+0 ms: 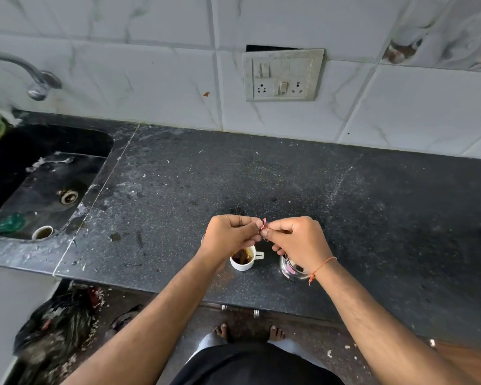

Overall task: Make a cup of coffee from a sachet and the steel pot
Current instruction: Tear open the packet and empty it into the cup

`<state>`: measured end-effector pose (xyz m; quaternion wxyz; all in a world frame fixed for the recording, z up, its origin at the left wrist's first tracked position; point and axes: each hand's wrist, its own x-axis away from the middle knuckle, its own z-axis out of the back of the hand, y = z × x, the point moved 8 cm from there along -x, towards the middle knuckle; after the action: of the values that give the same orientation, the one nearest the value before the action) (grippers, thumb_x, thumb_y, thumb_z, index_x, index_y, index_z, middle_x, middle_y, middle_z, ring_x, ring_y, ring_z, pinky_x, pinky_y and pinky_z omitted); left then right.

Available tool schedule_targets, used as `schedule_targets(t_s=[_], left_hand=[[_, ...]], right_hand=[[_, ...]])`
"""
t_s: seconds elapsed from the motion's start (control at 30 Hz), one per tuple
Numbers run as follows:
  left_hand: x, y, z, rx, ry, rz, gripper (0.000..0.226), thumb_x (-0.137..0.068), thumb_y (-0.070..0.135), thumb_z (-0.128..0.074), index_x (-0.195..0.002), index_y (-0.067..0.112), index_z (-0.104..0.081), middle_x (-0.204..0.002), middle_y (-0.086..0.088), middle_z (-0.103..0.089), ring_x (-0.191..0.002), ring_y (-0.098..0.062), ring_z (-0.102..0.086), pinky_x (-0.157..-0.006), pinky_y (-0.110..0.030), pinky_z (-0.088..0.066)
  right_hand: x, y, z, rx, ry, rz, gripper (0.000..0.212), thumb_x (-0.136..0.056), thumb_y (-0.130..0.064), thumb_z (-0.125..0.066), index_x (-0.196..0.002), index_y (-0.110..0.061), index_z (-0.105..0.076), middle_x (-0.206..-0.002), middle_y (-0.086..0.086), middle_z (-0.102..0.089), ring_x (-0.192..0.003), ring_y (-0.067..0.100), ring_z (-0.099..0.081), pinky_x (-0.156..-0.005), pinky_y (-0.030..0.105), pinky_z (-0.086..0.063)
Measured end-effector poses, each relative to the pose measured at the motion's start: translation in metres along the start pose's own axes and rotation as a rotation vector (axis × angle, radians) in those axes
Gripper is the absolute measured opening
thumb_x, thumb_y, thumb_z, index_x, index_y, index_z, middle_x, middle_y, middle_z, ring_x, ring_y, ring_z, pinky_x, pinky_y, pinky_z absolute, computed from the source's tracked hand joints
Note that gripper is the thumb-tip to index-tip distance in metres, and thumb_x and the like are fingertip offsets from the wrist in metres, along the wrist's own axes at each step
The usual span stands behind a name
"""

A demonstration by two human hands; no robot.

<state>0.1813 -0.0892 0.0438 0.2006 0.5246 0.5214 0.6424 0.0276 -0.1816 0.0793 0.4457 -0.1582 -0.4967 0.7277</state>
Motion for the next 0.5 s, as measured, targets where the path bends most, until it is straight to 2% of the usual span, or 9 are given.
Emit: schedule_targets(t_s=[0.1, 0.17, 0.23, 0.27, 0.37, 0.5], left_hand=[[0.011, 0.004, -0.001, 0.015, 0.063, -0.031, 0.022, -0.105, 0.023, -0.073, -0.111, 0.005, -0.083, -0.1, -0.019, -0.083, -0.091, -0.022, -0.079, -0.076, -0.024, -0.066], [0.02, 0.004, 0.003, 0.065, 0.118, -0.032, 0.031, -0.111, 0.029, -0.064, -0.114, 0.003, -0.081, -0.098, -0.018, -0.083, -0.086, -0.02, -0.081, -0.073, -0.024, -0.066], [0.03, 0.001, 0.01, 0.12, 0.156, -0.03, 0.038, -0.114, 0.034, -0.057, -0.116, 0.004, -0.079, -0.099, -0.018, -0.083, -0.086, -0.02, -0.081, -0.077, -0.027, -0.067], [0.035, -0.001, 0.014, 0.143, 0.169, -0.038, 0.039, -0.114, 0.035, -0.055, -0.119, 0.005, -0.079, -0.1, -0.019, -0.083, -0.088, -0.022, -0.081, -0.079, -0.028, -0.068], [0.056, -0.007, 0.032, 0.169, 0.233, -0.082, 0.037, -0.115, 0.033, -0.054, -0.124, 0.006, -0.078, -0.107, -0.021, -0.082, -0.094, -0.023, -0.08, -0.081, -0.027, -0.067], [0.088, -0.017, 0.063, 0.201, 0.342, -0.141, 0.03, -0.112, 0.03, -0.062, -0.121, 0.009, -0.081, -0.108, -0.017, -0.083, -0.098, -0.022, -0.08, -0.086, -0.028, -0.065]], right_hand=[[-0.005, -0.013, 0.003, 0.126, -0.041, 0.109, 0.006, -0.092, -0.028, -0.083, -0.096, -0.031, -0.087, -0.066, -0.012, -0.077, -0.057, 0.005, -0.072, -0.06, 0.024, -0.06], [-0.009, -0.021, -0.001, 0.209, -0.08, 0.184, 0.008, -0.092, -0.031, -0.083, -0.098, -0.033, -0.087, -0.06, -0.022, -0.07, -0.057, -0.002, -0.069, -0.061, 0.021, -0.057], [-0.012, -0.028, -0.01, 0.258, -0.132, 0.243, 0.009, -0.092, -0.033, -0.082, -0.1, -0.033, -0.087, -0.056, -0.025, -0.065, -0.058, -0.005, -0.066, -0.061, 0.019, -0.054], [-0.013, -0.032, -0.016, 0.273, -0.161, 0.267, 0.011, -0.092, -0.034, -0.082, -0.102, -0.032, -0.087, -0.059, -0.024, -0.068, -0.06, -0.006, -0.067, -0.063, 0.02, -0.055], [-0.015, -0.045, -0.038, 0.287, -0.257, 0.321, 0.017, -0.092, -0.033, -0.083, -0.108, -0.033, -0.085, -0.086, -0.012, -0.082, -0.077, -0.003, -0.074, -0.076, 0.026, -0.061], [-0.012, -0.064, -0.083, 0.358, -0.399, 0.383, 0.016, -0.092, -0.034, -0.08, -0.107, -0.038, -0.085, -0.089, -0.01, -0.083, -0.078, 0.002, -0.074, -0.078, 0.025, -0.058]])
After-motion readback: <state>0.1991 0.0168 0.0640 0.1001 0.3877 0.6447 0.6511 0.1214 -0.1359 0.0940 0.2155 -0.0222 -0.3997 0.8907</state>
